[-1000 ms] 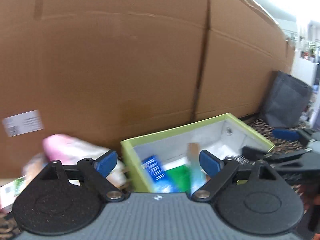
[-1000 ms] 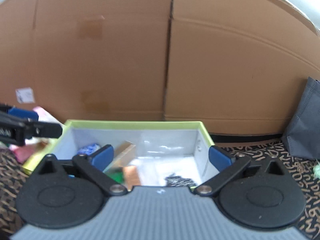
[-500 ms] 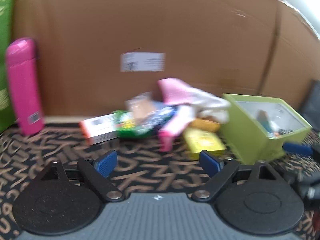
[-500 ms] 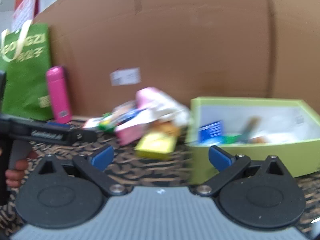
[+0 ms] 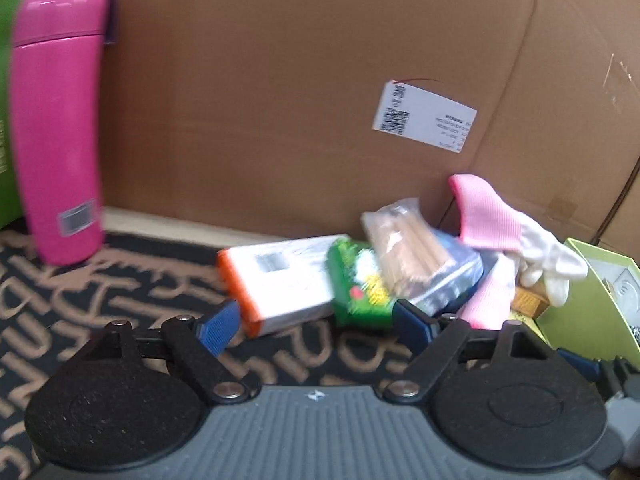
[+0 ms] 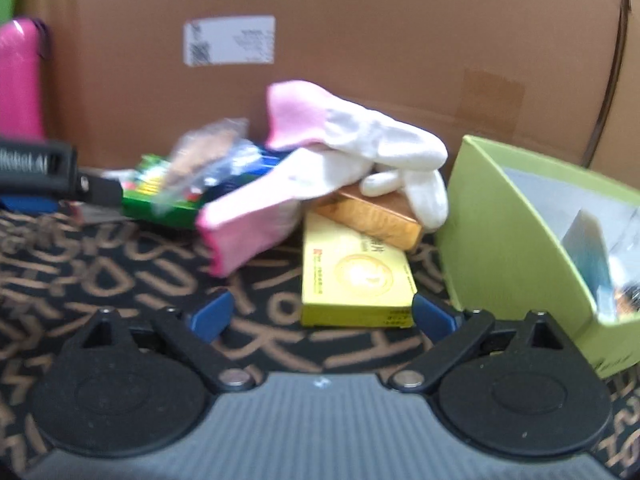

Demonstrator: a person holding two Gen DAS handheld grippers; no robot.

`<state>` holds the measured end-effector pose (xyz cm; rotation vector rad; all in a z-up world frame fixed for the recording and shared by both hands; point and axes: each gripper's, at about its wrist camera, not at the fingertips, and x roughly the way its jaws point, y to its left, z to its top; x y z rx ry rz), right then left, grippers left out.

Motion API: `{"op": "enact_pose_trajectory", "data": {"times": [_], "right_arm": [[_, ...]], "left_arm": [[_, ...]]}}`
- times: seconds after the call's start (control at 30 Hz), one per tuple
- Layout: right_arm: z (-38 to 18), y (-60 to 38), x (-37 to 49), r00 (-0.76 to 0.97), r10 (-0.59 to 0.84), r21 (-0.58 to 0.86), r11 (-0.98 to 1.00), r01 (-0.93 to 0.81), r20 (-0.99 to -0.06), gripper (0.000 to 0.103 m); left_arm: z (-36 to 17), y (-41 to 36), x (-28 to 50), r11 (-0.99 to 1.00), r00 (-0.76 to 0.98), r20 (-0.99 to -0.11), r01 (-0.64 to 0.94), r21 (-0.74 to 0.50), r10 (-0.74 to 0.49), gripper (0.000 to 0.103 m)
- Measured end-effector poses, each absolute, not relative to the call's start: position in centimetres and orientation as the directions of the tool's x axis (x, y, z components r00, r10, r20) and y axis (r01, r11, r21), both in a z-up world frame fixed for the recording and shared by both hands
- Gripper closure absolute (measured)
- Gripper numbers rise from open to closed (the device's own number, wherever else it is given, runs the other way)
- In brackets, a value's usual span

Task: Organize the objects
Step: 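Move both open tools back toward the item pile, then grasp green tea box with left tool while right tool grasps yellow medicine box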

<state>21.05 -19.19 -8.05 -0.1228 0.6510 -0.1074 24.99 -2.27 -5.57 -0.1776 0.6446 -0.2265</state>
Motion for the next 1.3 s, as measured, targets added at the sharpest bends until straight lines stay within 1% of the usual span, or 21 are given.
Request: {"op": "enact_pose_trajectory", "data": {"times": [0.1, 0.13, 0.27, 0.33, 0.37, 0.4, 0.43, 0.47, 0.53, 0.6, 0.7, 0.73, 0.8, 0.9, 0.93, 0.97, 1.03, 1.07, 1.1, 1.13, 1.3], "right_arm": [[-8.3, -19.3, 21.5, 0.786, -0.171, -0.168, 0.982, 0.087, -0.594, 0.004], [-8.2, -19.5, 21.4, 0.789, -0.188, -0.181, 0.978, 0.099, -0.585, 0.007], [-8.4, -19.7, 21.1, 0.795, -0.202, -0.216, 0.972, 0.092, -0.572, 0.007], [-8.5, -20.3, 21.8, 0.789, -0.202, -0.198, 0.975, 0.103, -0.58, 0.008], [-8.5, -20.6, 22.0, 0.786, -0.211, -0.196, 0.974, 0.117, -0.581, 0.009], [-8.4, -21.1, 22.1, 0.782, -0.211, -0.181, 0.975, 0.126, -0.587, 0.015], [-8.4, -21.7, 21.9, 0.781, -0.196, -0.155, 0.98, 0.128, -0.593, 0.027], [-8.3, -22.3, 21.5, 0.781, -0.18, -0.135, 0.983, 0.123, -0.599, 0.032], [-8.1, -22.9, 20.2, 0.785, -0.151, -0.123, 0.988, 0.096, -0.6, 0.034], [-8.0, -23.1, 18.4, 0.791, -0.126, -0.119, 0.991, 0.068, -0.599, 0.035], [-7.8, -23.4, 14.9, 0.794, -0.068, -0.091, 0.996, 0.017, -0.604, 0.036], [-7.7, -23.5, 13.5, 0.792, -0.04, -0.075, 0.997, -0.008, -0.61, 0.036], [-7.2, -22.9, 10.8, 0.785, 0.012, -0.05, 0.997, -0.055, -0.62, 0.036], [-6.6, -22.2, 7.9, 0.778, 0.065, -0.032, 0.994, -0.109, -0.626, 0.036], [-6.5, -22.1, 7.7, 0.771, 0.076, -0.028, 0.992, -0.12, -0.632, 0.036], [-6.5, -21.8, 7.5, 0.769, 0.078, -0.036, 0.991, -0.13, -0.634, 0.036], [-6.0, -21.8, 7.2, 0.774, 0.082, -0.037, 0.99, -0.135, -0.628, 0.036], [-6.0, -21.7, 7.5, 0.77, 0.09, -0.028, 0.99, -0.138, -0.631, 0.035], [-5.9, -21.8, 7.8, 0.77, 0.097, -0.018, 0.99, -0.14, -0.631, 0.033], [-5.7, -22.1, 7.5, 0.776, 0.1, -0.012, 0.991, -0.137, -0.623, 0.032], [-4.2, -23.0, 7.1, 0.824, 0.093, -0.041, 0.989, -0.14, -0.559, 0.028]], "left_arm": [[-5.6, -4.6, 26.0, 0.963, 0.778, -0.568, 0.208, -0.17, -0.268, 0.018], [-5.7, -5.2, 26.3, 0.962, 0.773, -0.572, 0.224, -0.157, -0.273, 0.02], [-5.8, -6.5, 26.3, 0.949, 0.766, -0.56, 0.273, -0.159, -0.315, 0.021], [-6.0, -7.0, 26.6, 0.956, 0.772, -0.565, 0.256, -0.142, -0.291, 0.021], [-6.1, -7.2, 26.7, 0.958, 0.777, -0.562, 0.255, -0.132, -0.284, 0.021], [-6.1, -7.4, 26.7, 0.958, 0.778, -0.562, 0.261, -0.114, -0.279, 0.023], [-6.2, -7.6, 26.6, 0.958, 0.782, -0.56, 0.272, -0.09, -0.274, 0.036], [-6.2, -7.6, 26.2, 0.954, 0.784, -0.555, 0.291, -0.068, -0.279, 0.041], [-6.1, -7.2, 25.4, 0.953, 0.786, -0.549, 0.295, -0.069, -0.283, 0.055], [-5.8, -6.0, 24.5, 0.947, 0.775, -0.549, 0.299, -0.114, -0.311, 0.066], [-5.9, -4.1, 22.3, 0.928, 0.738, -0.565, 0.329, -0.175, -0.368, 0.093], [-6.1, -3.5, 21.3, 0.919, 0.719, -0.575, 0.345, -0.191, -0.39, 0.095], [-6.6, -2.4, 19.6, 0.913, 0.689, -0.603, 0.349, -0.21, -0.402, 0.095], [-7.2, -1.4, 17.1, 0.916, 0.699, -0.592, 0.324, -0.237, -0.4, 0.093], [-7.2, -1.1, 16.7, 0.922, 0.712, -0.585, 0.3, -0.246, -0.388, 0.084], [-7.0, -1.0, 16.7, 0.924, 0.722, -0.577, 0.284, -0.257, -0.382, 0.079], [-6.7, -1.5, 17.2, 0.929, 0.736, -0.571, 0.25, -0.272, -0.365, 0.06], [-6.6, -2.0, 17.6, 0.931, 0.74, -0.57, 0.232, -0.282, -0.357, 0.055], [-6.4, -2.4, 18.2, 0.931, 0.742, -0.569, 0.221, -0.291, -0.354, 0.046], [-6.2, -2.8, 19.2, 0.933, 0.748, -0.567, 0.208, -0.295, -0.346, 0.043], [-5.8, -5.3, 22.3, 0.946, 0.766, -0.565, 0.185, -0.265, -0.308, 0.042]]}}
